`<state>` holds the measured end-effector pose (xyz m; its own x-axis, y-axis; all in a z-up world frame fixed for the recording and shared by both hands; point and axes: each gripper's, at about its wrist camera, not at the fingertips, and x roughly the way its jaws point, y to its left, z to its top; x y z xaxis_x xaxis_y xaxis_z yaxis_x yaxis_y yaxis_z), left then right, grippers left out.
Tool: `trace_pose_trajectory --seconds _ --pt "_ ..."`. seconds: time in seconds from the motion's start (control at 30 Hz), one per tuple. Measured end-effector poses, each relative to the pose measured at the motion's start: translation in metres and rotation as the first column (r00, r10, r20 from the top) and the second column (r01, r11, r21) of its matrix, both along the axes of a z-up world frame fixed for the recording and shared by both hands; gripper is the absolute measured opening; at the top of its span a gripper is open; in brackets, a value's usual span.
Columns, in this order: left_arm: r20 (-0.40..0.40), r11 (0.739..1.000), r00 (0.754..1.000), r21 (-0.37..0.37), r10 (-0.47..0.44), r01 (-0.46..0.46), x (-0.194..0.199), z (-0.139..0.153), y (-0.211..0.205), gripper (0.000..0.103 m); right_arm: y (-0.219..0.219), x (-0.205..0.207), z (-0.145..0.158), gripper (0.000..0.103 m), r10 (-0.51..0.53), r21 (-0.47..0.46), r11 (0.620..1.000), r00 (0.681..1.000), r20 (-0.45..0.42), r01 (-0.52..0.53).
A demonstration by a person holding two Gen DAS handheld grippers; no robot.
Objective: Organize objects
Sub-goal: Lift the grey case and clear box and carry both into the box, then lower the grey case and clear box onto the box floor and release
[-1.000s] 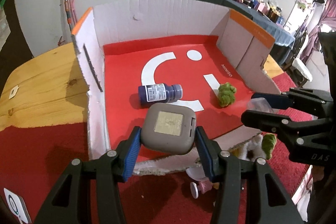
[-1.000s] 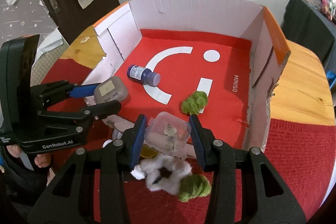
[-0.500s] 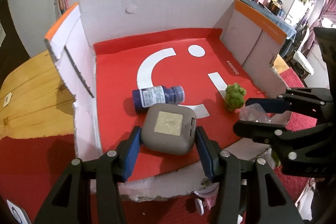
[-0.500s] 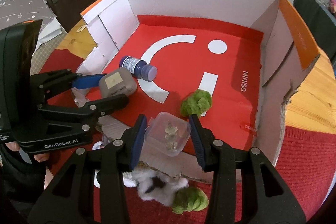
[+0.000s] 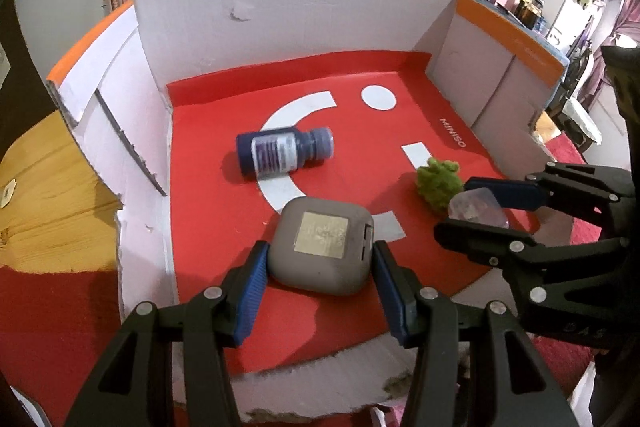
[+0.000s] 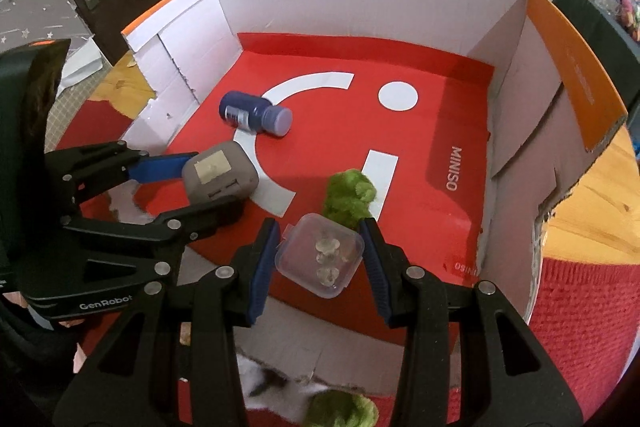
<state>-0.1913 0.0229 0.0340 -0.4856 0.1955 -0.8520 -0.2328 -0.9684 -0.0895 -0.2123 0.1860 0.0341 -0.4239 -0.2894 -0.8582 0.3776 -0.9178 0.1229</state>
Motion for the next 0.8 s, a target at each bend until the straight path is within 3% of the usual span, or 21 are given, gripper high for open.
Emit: trace_pose_trajectory --seconds 0.2,0.8 --pt "-0.022 0.999 0.999 -0.025 0.024 -0.025 -0.004 -0.002 -0.001 0.054 -0.003 -0.002 -0.007 0.040 -0.021 0.051 0.998 0.999 -0.030 0.022" --pt "-0.057 0.997 0.997 -0.049 0.050 -0.053 -0.003 -0.004 0.000 0.054 0.008 -0.008 -0.009 0.040 -0.076 0.007 0.997 0.995 -0.067 0.076"
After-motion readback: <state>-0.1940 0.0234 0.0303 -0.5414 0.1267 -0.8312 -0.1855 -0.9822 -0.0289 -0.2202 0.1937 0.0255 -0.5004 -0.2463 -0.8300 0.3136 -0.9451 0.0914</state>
